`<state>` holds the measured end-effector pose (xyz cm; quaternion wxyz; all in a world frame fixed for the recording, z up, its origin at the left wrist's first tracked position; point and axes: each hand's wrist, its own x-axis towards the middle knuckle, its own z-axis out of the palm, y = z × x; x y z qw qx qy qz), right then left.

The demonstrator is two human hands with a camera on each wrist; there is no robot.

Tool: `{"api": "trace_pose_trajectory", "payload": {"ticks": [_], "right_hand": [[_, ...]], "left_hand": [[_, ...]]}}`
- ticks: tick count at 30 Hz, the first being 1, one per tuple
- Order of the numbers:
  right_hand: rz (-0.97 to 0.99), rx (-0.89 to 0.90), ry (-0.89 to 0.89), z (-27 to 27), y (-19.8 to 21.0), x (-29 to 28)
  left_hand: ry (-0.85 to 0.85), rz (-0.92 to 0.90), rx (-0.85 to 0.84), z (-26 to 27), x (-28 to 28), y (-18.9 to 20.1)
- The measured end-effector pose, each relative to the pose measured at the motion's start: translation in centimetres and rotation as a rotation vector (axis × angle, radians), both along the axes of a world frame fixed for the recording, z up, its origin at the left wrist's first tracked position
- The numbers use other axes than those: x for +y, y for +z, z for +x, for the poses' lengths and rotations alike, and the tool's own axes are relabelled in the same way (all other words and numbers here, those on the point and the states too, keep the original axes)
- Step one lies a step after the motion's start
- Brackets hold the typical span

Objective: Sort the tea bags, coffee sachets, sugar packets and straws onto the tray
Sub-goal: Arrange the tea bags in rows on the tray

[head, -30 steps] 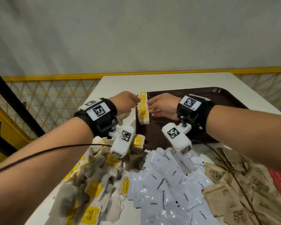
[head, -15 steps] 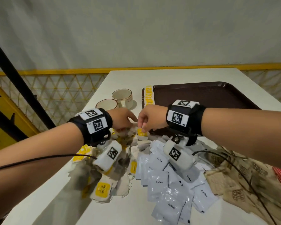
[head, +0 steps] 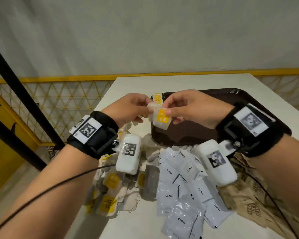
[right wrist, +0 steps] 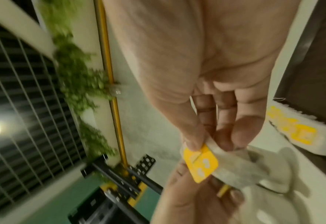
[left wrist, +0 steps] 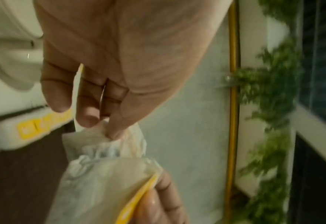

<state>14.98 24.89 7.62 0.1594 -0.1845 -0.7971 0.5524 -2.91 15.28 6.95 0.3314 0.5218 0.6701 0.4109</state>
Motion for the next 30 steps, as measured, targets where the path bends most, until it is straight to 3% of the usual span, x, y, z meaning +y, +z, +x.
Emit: {"api": "trace_pose_trajectory", "payload": {"ticks": [4, 11, 18, 23, 30], "right_hand": [[-0.165, 0.209, 0.054, 3.0, -0.4, -1.1], [-0.072, 0.404, -0.111, 4.6, -3.1, -1.8], [-0.185, 0.378, -0.226, 4.6, -5.0, -1.9], [-0.098, 0.349, -0.285, 5.0, -5.4, -1.7], [-0.056, 0.361, -0.327, 5.4, -5.6, -1.0]], "left_hand": [[-0.167, 0.089, -0.365, 2.1, -0.4, -0.8], [-0.182, 0.071, -0.585, 4.7, -0.1, -3.7], [-0.07, 0.081, -0.624, 4.9, -0.6, -4.8], [0.045, 0.097, -0.705, 4.8, -0.8, -4.9], [0.076, 0.172, -0.581, 4.1, -0.7, -5.8]]}}
